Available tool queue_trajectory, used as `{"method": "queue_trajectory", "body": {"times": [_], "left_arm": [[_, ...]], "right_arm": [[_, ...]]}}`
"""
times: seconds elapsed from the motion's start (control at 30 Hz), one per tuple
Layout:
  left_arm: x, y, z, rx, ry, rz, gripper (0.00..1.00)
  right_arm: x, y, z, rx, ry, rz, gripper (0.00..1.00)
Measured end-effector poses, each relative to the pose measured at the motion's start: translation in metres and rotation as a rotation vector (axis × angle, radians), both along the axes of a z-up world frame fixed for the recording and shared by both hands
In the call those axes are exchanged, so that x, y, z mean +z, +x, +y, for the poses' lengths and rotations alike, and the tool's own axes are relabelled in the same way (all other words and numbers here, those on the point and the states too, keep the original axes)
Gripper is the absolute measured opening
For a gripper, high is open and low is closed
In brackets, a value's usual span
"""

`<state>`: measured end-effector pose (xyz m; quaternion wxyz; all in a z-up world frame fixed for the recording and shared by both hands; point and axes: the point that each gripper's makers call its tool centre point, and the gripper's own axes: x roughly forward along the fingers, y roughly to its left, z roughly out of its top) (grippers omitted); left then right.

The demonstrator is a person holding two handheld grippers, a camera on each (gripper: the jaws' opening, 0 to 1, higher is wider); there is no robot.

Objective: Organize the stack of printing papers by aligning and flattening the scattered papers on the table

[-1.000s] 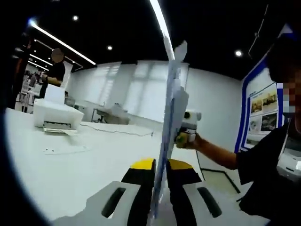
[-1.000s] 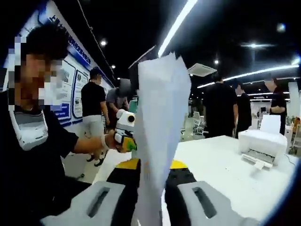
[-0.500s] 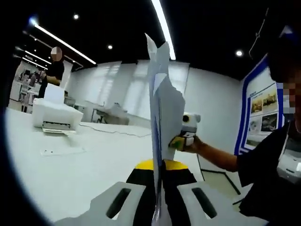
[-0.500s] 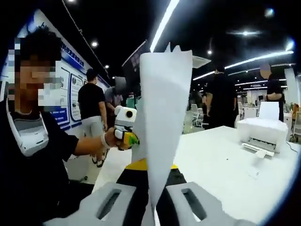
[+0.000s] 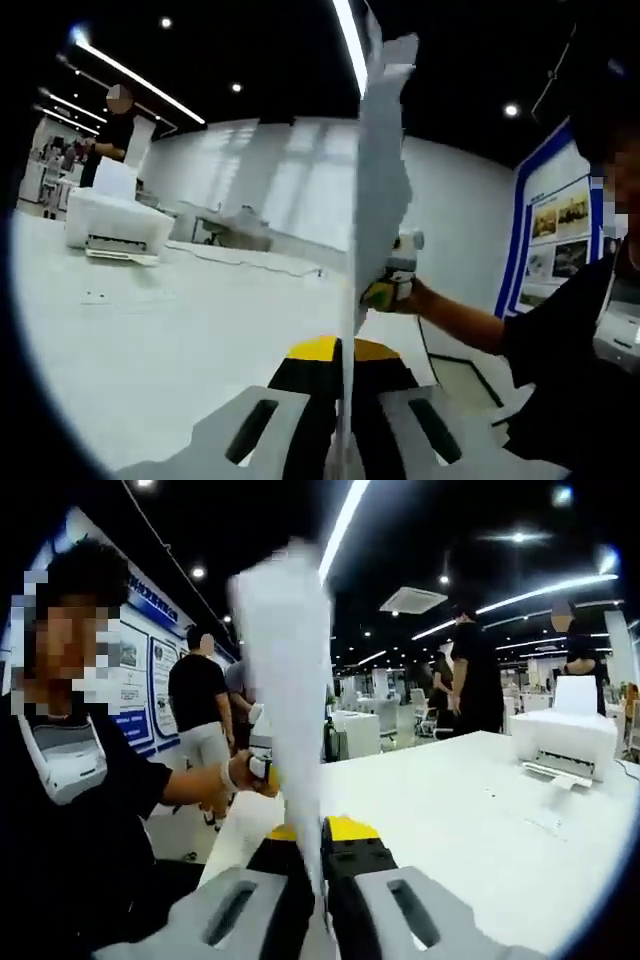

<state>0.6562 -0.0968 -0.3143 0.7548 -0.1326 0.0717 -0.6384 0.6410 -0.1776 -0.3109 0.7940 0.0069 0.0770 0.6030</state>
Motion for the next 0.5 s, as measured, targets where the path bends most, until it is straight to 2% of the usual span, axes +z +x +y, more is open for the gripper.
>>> {"method": "queue_trajectory", "body": {"times": [0.03, 0.1, 0.17, 0.2, 0.23, 0.27, 0.3, 0.33, 0.37, 0.4, 0.5], "left_arm": [[0.002, 0.000, 0.000, 0.001, -0.002, -0.002, 0.06], [0.021, 0.003, 0.003, 0.011, -0.011, -0.014, 0.06], [0.030, 0.003, 0.004, 0.004, -0.031, 0.000, 0.08], [0.028, 0.002, 0.004, -0.002, -0.036, 0.006, 0.13], [0.023, 0.000, 0.002, -0.002, -0.033, 0.018, 0.22], [0.016, -0.002, 0.001, -0.001, -0.025, 0.025, 0.31], [0.005, -0.007, -0.001, -0.013, -0.002, 0.025, 0.29], [-0.006, -0.011, -0.003, -0.031, 0.024, 0.009, 0.23], [-0.012, -0.010, -0.004, -0.034, 0.037, -0.014, 0.09], [-0.012, -0.012, -0.005, -0.035, 0.022, -0.034, 0.06], [-0.005, -0.006, -0.002, -0.022, 0.006, -0.004, 0.06]], "right_arm": [[0.002, 0.000, 0.000, -0.002, 0.000, -0.001, 0.00], [0.017, 0.001, 0.001, -0.009, 0.009, -0.018, 0.00], [0.031, 0.000, 0.004, 0.001, 0.041, -0.068, 0.00], [0.031, -0.001, 0.005, 0.013, 0.043, -0.096, 0.06], [0.023, 0.000, 0.006, 0.012, 0.035, -0.088, 0.19], [0.010, 0.005, 0.004, -0.021, 0.021, -0.034, 0.30], [-0.005, 0.003, 0.004, -0.012, 0.004, 0.025, 0.30], [-0.020, 0.003, 0.005, 0.003, -0.011, 0.055, 0.20], [-0.024, 0.004, 0.005, -0.003, -0.008, 0.038, 0.08], [-0.026, -0.001, 0.007, 0.034, -0.014, -0.008, 0.00], [-0.015, -0.003, 0.010, 0.020, 0.015, 0.027, 0.00]]}}
